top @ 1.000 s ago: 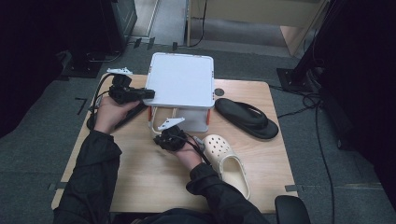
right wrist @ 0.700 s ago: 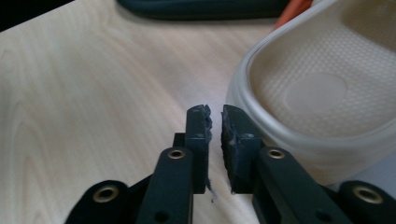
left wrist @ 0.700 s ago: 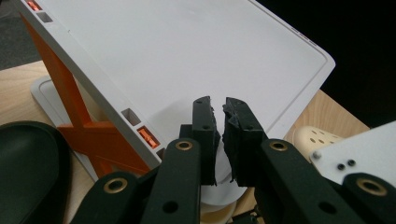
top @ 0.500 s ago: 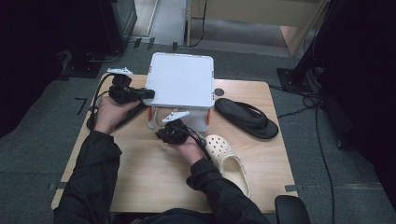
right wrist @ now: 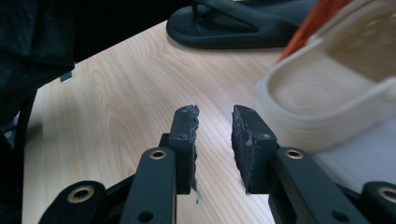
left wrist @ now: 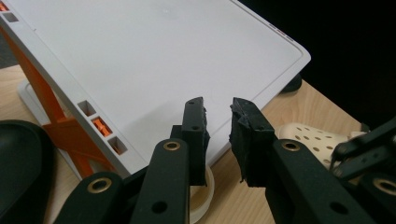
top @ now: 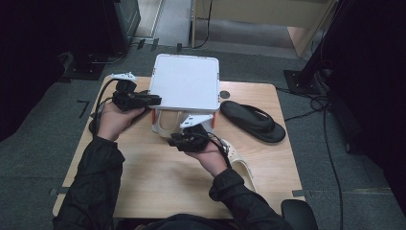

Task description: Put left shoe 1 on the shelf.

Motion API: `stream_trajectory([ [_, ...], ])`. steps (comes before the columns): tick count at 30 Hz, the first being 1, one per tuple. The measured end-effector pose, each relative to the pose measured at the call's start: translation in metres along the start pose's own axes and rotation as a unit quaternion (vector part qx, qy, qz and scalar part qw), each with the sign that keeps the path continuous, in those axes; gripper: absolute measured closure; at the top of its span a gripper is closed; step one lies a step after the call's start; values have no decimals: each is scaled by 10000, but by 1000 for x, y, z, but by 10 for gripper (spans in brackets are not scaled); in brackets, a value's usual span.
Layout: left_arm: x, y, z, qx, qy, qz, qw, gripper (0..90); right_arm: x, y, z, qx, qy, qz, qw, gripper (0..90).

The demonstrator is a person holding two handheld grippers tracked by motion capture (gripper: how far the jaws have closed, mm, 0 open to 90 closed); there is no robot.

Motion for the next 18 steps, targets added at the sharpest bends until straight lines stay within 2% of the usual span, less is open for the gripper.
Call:
stream_trajectory([
  [2, 3, 6, -4, -19, 5, 59, 10000, 754, 19, 5, -2, 25, 27, -50, 10000, 702],
  [3, 3, 6, -4, -19, 5, 59, 10000, 753, 19, 5, -2, 25, 27, -50, 10000, 702],
  [4, 4, 9, -6, -41, 4, 84, 10000, 751, 32, 9, -3, 125, 67, -97, 9999, 703],
  [5, 5, 15, -8, -82, 28, 105, 9999, 751, 37, 11, -4, 164, 52, -131, 9998, 706],
  [6, 5, 15, -8, -82, 28, 105, 9999, 749, 37, 11, -4, 164, 52, -131, 9998, 706],
  [7, 5, 21, -11, -119, 23, 145, 9998, 747, 51, 19, -6, 285, 67, -271, 9992, 725],
  [8, 5, 21, -11, -119, 23, 145, 9998, 746, 51, 19, -6, 285, 67, -271, 9992, 725],
  [9, 4, 25, -13, -149, 33, 151, 9998, 745, 63, 29, -8, 345, 92, -374, 9987, 735],
  [10, 2, 31, -17, -170, 19, 156, 9997, 742, 67, 32, -10, 344, 112, -412, 9985, 739],
  [11, 2, 31, -17, -170, 19, 156, 9997, 742, 67, 32, -10, 344, 112, -412, 9985, 739],
  [13, -3, 39, -25, -186, -37, 136, 9997, 741, 82, 47, -18, 206, 146, -534, 9983, 743],
  [15, -5, 42, -29, -189, -61, 131, 9997, 741, 85, 50, -20, 190, 165, -565, 9981, 744],
  [16, -8, 46, -35, -161, -87, 140, 9997, 741, 93, 58, -26, 153, 197, -639, 9976, 744],
  [17, -8, 46, -35, -161, -87, 140, 9997, 742, 93, 58, -26, 153, 197, -639, 9976, 744],
  [18, -10, 49, -40, -164, -117, 122, 9997, 742, 98, 64, -31, 117, 250, -680, 9973, 743],
])
Point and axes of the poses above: each handheld gripper's, and its own axes: x roughly backward along the jaws, z roughly out of its top, y roughly to its right, the point moved 5 cm from there along -x, roughly forward along the jaws, and after that the axes turned 1 degree about -z, right-handed, at the moved point
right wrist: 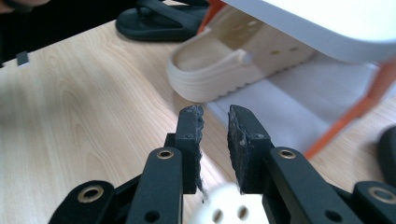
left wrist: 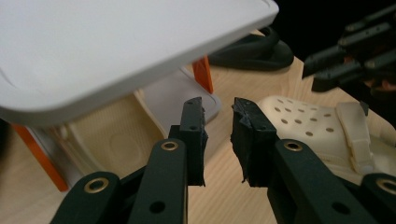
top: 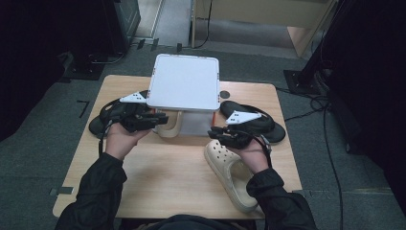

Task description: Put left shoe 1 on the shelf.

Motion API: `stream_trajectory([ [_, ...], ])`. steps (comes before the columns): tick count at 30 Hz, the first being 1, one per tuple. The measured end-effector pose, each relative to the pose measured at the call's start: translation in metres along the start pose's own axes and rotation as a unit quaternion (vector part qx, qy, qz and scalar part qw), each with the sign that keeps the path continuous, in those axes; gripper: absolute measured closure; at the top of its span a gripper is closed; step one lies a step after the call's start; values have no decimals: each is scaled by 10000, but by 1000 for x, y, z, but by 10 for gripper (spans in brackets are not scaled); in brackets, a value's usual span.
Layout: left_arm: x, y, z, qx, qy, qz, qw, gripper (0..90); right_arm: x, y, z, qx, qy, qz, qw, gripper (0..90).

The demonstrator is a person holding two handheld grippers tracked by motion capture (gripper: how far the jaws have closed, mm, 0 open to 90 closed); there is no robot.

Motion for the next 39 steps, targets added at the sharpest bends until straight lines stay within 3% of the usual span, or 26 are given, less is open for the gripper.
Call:
stream_trajectory([
  [5, -12, 11, -23, 52, -51, 41, 10000, 746, 7, 14, -16, -137, -11, -106, 9998, 744],
  [10, -22, 17, -34, 60, -130, -26, 9999, 750, 13, 23, -31, -247, -67, -192, 9995, 742],
  [13, -32, 21, -37, 82, -126, -115, 9998, 751, 18, 28, -38, -300, -49, -263, 9992, 742],
  [18, -47, 27, -43, 8, -241, -193, 9995, 753, 22, 32, -47, -293, -244, -399, 9985, 740],
  [19, -49, 28, -44, -13, -273, -210, 9994, 753, 22, 33, -48, -283, -167, -418, 9986, 740],
  [25, -65, 32, -49, -84, -378, -271, 9989, 753, 31, 37, -66, -497, -224, -529, 9971, 739],
  [30, -81, 40, -50, -114, -462, -535, 9974, 752, 43, 40, -82, -578, -243, -673, 9958, 737],
  [39, -100, 50, -52, -248, -621, -660, 9956, 749, 55, 43, -105, -737, -506, -833, 9925, 733],
])
Point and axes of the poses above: each handheld gripper's, and its own axes: x roughly backward along the jaws, z roughly out of its top, y roughly to its right, the point moved 5 cm from there along -x, roughly forward along the jaws, and after that the axes turned 1 degree about -z, right-handed, at the moved point
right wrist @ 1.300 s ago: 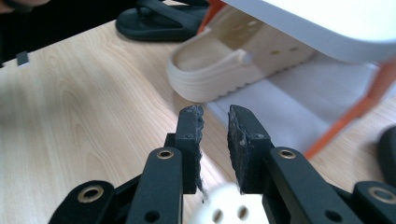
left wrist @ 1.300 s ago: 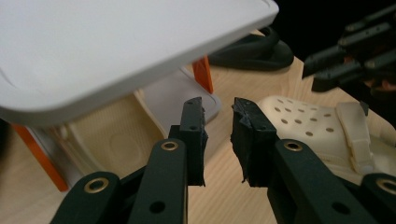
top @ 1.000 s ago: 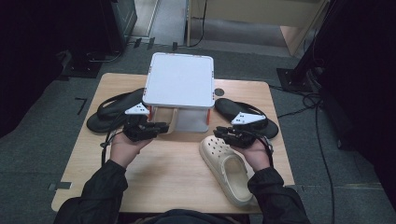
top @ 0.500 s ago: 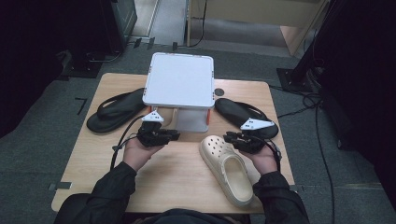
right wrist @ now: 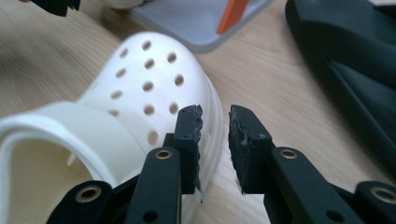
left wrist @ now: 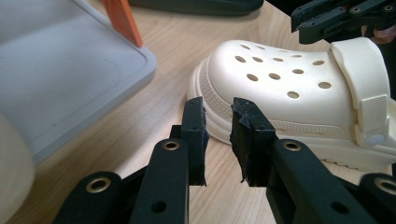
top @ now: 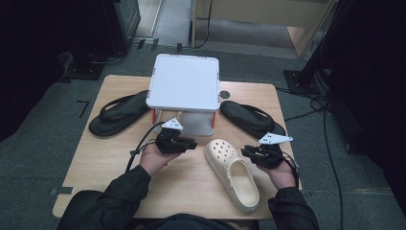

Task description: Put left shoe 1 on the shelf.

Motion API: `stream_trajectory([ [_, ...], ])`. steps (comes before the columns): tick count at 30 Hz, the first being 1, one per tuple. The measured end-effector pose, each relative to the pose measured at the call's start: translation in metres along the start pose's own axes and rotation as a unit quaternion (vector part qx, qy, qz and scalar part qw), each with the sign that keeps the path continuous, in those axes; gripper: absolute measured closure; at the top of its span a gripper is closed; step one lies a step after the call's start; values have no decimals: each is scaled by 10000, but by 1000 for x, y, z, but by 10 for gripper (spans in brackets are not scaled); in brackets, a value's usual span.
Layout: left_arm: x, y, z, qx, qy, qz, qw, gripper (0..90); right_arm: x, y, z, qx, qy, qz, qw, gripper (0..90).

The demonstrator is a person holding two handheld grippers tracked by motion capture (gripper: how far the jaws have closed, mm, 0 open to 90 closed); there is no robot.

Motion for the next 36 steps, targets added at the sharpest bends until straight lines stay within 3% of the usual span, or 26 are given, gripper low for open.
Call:
stream_trajectory([
  [5, -10, 7, -1, -56, -36, -146, 9999, 748, 3, 0, -12, 93, -243, -122, 9996, 724],
  [10, -18, 11, -3, -29, -78, -196, 9998, 749, 1, -3, -18, 75, -390, -2, 9992, 722],
  [22, -49, 24, -14, -8, -212, -356, 9991, 758, -5, -5, -17, 55, -469, 6, 9989, 761],
  [33, -49, 19, -14, -19, -187, -240, 9995, 771, -12, -13, -13, 50, -455, -19, 9989, 858],
  [36, -48, 16, -14, 24, -163, -213, 9996, 770, -14, -17, -12, 3, -458, 66, 9989, 872],
])
Point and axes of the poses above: each handheld gripper's, and its own axes: x roughly backward along the jaws, z roughly out of its top, y roughly to its right, the point moved 5 cm from there along -x, roughly forward along the jaws, and after that the axes turned 1 degree about -z, right-handed, at the moved point
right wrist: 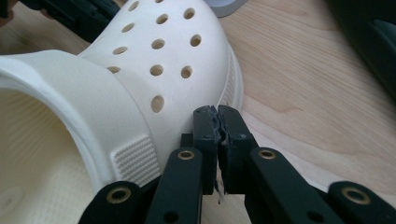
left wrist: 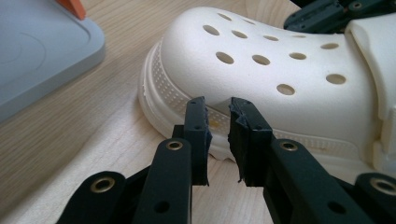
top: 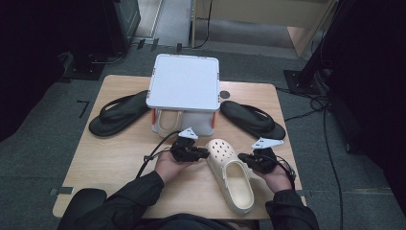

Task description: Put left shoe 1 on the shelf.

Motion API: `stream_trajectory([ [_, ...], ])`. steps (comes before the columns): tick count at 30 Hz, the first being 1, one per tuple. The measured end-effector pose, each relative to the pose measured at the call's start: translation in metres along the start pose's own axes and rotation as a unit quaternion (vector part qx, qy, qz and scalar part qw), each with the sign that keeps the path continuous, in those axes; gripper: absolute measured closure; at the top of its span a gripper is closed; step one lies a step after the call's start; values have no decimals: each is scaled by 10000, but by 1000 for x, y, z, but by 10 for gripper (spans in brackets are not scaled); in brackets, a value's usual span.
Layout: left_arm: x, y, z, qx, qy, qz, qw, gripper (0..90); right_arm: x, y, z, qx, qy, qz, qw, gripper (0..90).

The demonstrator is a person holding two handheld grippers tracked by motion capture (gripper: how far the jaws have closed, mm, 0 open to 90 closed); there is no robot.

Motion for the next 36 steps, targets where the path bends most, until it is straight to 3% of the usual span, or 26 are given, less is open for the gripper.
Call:
stream_trajectory([
  [9, 8, -9, 3, 95, 150, 111, 9998, 771, -8, -10, 5, 5, 15, 94, 10000, 886],
  [14, 10, -14, 4, 176, 223, 187, 9994, 775, -10, -15, 7, -74, 3, 266, 9996, 887],
  [18, 10, -15, 4, 156, 192, 176, 9995, 773, -13, -17, 9, -22, 55, 255, 9997, 886],
  [21, 11, -16, 6, 136, 130, 204, 9996, 765, -13, -15, 10, -38, 66, 213, 9997, 838],
  [24, 17, -18, 9, 195, 139, 127, 9996, 749, -9, -10, 12, -95, 76, 221, 9997, 737],
  [27, 28, -20, 14, 260, 235, 78, 9994, 726, 0, -8, 16, -90, 282, 269, 9992, 697],
  [31, 44, -24, 19, 308, 348, 109, 9989, 703, 12, -14, 20, -96, 572, 462, 9972, 654],
  [36, 62, -26, 23, 226, 389, 223, 9987, 681, 17, -27, 27, 107, 708, 628, 9955, 598],
])
Point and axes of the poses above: each handheld gripper's, and its own axes: x roughly backward along the jaws, z roughly out of its top, y roughly to its right, the point moved 5 cm from there along -x, roughly forward along the jaws, and after that the axes turned 1 degree about -z, right-handed, at the moved point
